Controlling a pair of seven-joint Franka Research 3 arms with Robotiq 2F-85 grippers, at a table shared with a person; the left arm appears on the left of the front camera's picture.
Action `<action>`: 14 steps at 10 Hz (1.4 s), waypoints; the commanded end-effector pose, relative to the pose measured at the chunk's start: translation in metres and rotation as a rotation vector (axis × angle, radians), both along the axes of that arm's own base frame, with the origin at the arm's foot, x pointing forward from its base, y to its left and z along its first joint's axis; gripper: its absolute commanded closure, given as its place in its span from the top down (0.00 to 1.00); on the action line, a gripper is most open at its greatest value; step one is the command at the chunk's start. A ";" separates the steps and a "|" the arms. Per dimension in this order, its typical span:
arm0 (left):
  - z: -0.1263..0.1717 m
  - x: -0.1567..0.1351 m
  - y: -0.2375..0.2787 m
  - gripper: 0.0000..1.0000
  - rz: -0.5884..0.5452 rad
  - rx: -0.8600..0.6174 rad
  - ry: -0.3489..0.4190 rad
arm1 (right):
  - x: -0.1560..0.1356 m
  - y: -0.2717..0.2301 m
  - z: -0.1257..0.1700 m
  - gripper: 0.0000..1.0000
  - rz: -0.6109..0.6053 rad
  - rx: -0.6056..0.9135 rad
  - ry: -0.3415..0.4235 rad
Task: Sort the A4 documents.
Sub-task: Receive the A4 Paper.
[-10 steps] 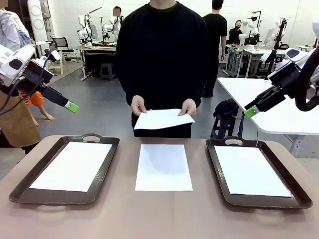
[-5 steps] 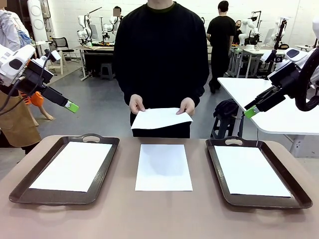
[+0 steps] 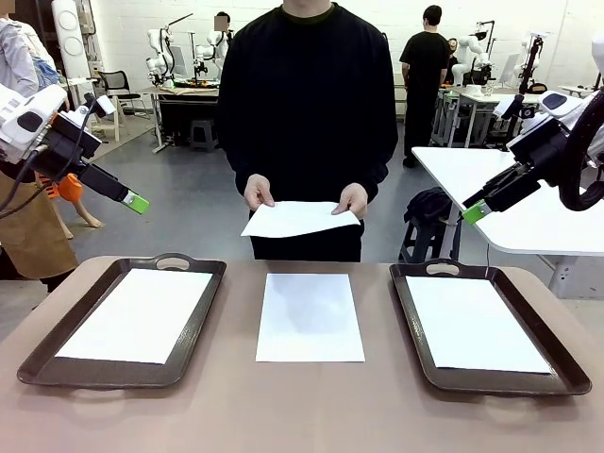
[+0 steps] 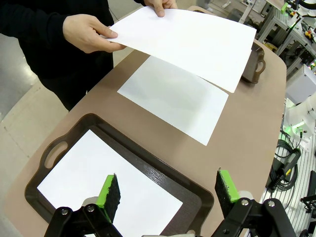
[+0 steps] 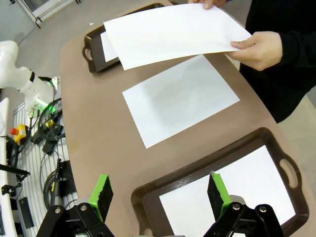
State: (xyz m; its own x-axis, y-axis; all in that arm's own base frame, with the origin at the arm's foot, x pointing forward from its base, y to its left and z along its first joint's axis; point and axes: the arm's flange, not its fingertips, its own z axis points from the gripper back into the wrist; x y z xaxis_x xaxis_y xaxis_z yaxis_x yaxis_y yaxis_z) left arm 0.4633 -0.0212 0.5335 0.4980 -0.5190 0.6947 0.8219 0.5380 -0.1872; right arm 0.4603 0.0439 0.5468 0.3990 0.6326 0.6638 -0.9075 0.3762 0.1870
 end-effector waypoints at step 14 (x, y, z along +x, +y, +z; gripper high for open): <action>0.000 -0.001 -0.001 1.00 -0.004 0.007 -0.003 | 0.000 0.000 -0.001 1.00 0.004 0.000 0.002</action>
State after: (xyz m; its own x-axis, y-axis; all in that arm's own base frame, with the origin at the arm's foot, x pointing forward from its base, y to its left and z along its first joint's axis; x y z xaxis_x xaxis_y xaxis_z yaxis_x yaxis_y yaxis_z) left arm 0.4633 -0.0212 0.5335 0.4980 -0.5190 0.6947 0.8219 0.5381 -0.1872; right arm 0.4603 0.0437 0.5468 0.3993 0.6324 0.6638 -0.9073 0.3766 0.1870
